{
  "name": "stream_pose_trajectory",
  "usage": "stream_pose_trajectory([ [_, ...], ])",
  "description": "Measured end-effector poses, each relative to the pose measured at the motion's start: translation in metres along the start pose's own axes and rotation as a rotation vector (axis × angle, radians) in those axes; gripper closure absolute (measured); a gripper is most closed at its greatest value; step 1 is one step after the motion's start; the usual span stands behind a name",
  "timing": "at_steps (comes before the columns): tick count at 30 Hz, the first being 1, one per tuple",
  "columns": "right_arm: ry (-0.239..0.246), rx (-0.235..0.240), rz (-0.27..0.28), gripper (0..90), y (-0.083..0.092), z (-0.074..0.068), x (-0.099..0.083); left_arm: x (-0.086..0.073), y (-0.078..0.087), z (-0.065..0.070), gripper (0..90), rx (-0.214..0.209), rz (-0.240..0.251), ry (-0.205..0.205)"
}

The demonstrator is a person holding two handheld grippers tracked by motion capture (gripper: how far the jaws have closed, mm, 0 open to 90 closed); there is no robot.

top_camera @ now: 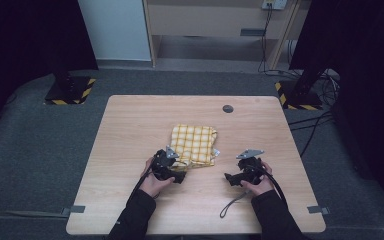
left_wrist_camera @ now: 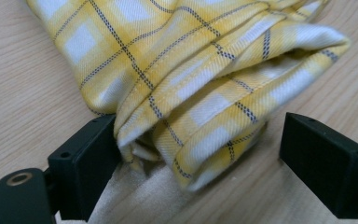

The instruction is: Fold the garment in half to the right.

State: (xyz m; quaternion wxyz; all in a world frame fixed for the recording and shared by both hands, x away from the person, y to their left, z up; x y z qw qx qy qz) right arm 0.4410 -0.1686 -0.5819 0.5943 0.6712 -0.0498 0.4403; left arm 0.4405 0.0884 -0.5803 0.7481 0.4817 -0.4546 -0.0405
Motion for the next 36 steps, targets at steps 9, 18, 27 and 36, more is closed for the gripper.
stream_pose_trajectory([
  [9, -0.005, -0.001, 0.01, 4.4, 0.002, 0.001, 0.001, 0.001, 0.022, 0.005, 12.0, -0.023, 0.051, -0.011],
  [18, -0.019, -0.01, 0.018, 4.3, 0.005, 0.004, 0.002, -0.011, 0.043, -0.009, 11.5, 0.049, 0.117, 0.029],
  [27, -0.036, -0.026, 0.025, 4.0, 0.012, 0.009, 0.001, -0.019, 0.062, -0.018, 11.2, 0.081, 0.171, 0.065],
  [36, -0.085, -0.048, 0.029, 4.1, 0.02, 0.018, -0.007, -0.029, 0.071, -0.014, 9.2, 0.103, 0.21, 0.066],
])
Point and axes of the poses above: each handheld gripper's, and its own axes: y roughly backward along the jaws, x roughly out of its top, z roughly to its right, the point moved 7 cm from there along -y, roughly forward along the jaws, and after that the axes turned 8 degrees about -x, right-handed, at the moved point
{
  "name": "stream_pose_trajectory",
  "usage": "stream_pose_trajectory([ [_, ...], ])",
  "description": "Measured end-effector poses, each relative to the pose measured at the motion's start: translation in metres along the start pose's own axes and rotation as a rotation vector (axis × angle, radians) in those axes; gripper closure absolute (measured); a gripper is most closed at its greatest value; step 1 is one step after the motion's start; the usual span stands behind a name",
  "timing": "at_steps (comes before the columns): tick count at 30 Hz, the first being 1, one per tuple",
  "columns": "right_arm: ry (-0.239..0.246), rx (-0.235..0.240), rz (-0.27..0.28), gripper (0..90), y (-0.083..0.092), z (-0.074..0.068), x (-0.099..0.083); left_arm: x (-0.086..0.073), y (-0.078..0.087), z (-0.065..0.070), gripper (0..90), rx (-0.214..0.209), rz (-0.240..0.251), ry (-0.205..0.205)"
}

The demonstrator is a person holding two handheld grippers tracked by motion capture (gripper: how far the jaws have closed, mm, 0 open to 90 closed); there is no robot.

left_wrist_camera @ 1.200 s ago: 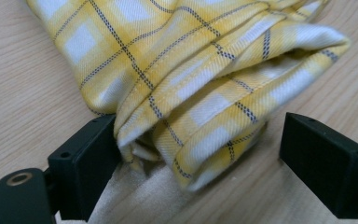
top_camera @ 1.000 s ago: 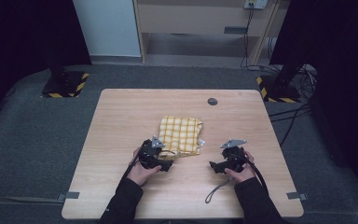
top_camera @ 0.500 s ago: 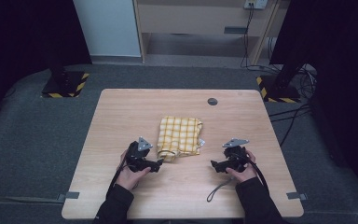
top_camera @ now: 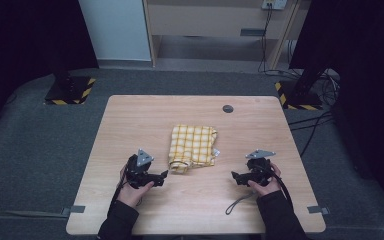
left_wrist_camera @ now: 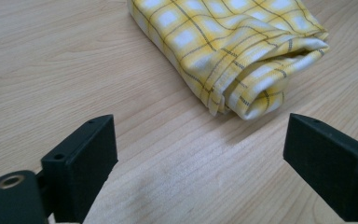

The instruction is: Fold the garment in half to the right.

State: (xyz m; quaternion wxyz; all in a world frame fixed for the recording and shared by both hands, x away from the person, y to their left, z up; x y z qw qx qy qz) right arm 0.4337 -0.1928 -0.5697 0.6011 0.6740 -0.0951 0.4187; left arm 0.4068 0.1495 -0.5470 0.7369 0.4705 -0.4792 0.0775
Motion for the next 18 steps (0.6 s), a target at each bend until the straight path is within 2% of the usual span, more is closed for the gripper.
stream_pose_trajectory([
  [6, -0.014, -0.001, -0.003, 4.0, 0.003, -0.001, -0.006, -0.008, 0.002, 0.002, 9.0, -0.002, 0.0, 0.01],
  [10, -0.021, -0.008, -0.014, 4.3, 0.004, 0.0, -0.012, -0.021, 0.001, 0.004, 9.2, -0.012, -0.045, 0.019],
  [13, -0.035, -0.007, -0.022, 4.4, 0.004, -0.001, -0.015, -0.028, 0.001, 0.002, 9.3, -0.005, -0.062, 0.018],
  [18, -0.021, -0.013, -0.036, 3.6, 0.005, -0.004, -0.023, -0.038, 0.003, -0.001, 8.9, 0.004, -0.073, 0.025],
])
Point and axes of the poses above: each handheld gripper's, and its own axes: y roughly backward along the jaws, x roughly out of its top, z roughly to its right, the point moved 7 cm from there along -y, roughly forward along the jaws, and after that the axes turned 8 degrees about -x, right-handed, at the moved point
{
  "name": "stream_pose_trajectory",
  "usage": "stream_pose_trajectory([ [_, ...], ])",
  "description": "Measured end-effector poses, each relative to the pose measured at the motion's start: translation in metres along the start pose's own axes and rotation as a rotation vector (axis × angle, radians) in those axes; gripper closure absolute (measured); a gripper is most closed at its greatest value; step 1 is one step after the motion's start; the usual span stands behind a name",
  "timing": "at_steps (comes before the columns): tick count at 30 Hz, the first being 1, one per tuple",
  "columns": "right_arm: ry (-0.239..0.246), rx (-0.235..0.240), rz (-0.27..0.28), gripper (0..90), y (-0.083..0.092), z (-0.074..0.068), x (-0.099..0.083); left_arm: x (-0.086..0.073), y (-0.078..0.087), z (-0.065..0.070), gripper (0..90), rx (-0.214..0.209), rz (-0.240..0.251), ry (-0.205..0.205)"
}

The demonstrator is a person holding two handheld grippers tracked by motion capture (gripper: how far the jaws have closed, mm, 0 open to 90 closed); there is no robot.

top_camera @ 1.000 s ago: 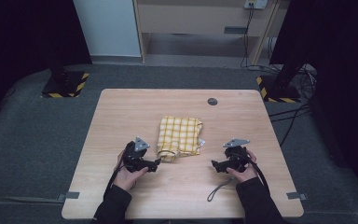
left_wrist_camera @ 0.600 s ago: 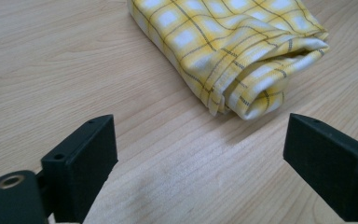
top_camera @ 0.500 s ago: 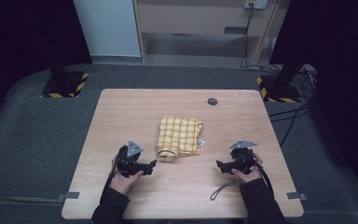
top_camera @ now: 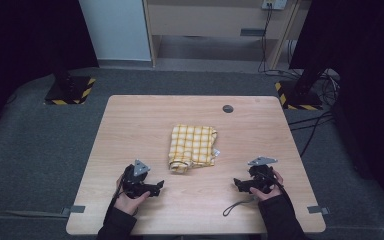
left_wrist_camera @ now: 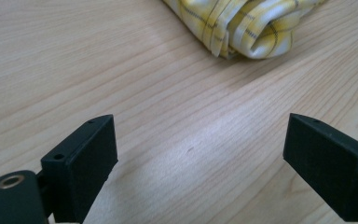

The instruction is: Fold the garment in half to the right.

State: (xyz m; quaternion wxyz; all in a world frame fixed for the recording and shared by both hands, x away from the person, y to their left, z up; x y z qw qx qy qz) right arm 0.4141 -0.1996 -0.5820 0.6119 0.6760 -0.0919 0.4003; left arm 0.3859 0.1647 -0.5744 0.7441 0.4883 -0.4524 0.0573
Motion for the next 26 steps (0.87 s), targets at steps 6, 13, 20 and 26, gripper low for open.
stream_pose_trajectory([
  [6, -0.008, 0.012, -0.012, 3.5, 0.001, 0.004, -0.007, -0.012, 0.002, -0.005, 8.6, 0.009, -0.017, 0.005],
  [13, -0.012, 0.016, -0.017, 4.0, 0.003, 0.013, -0.015, -0.02, 0.006, -0.012, 8.5, 0.023, -0.025, 0.012],
  [20, -0.013, -0.007, -0.015, 3.7, 0.007, 0.026, -0.021, -0.026, 0.012, -0.021, 7.3, 0.047, -0.016, 0.014],
  [26, -0.005, -0.032, 0.002, 2.9, 0.006, 0.036, -0.024, -0.029, 0.014, -0.025, 3.7, 0.065, -0.025, 0.029],
])
Point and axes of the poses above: each handheld gripper's, and its own axes: y roughly backward along the jaws, x roughly out of its top, z roughly to its right, the point moved 7 cm from there along -y, roughly forward along the jaws, and after that the axes turned 8 degrees about -x, right-handed, at the moved point
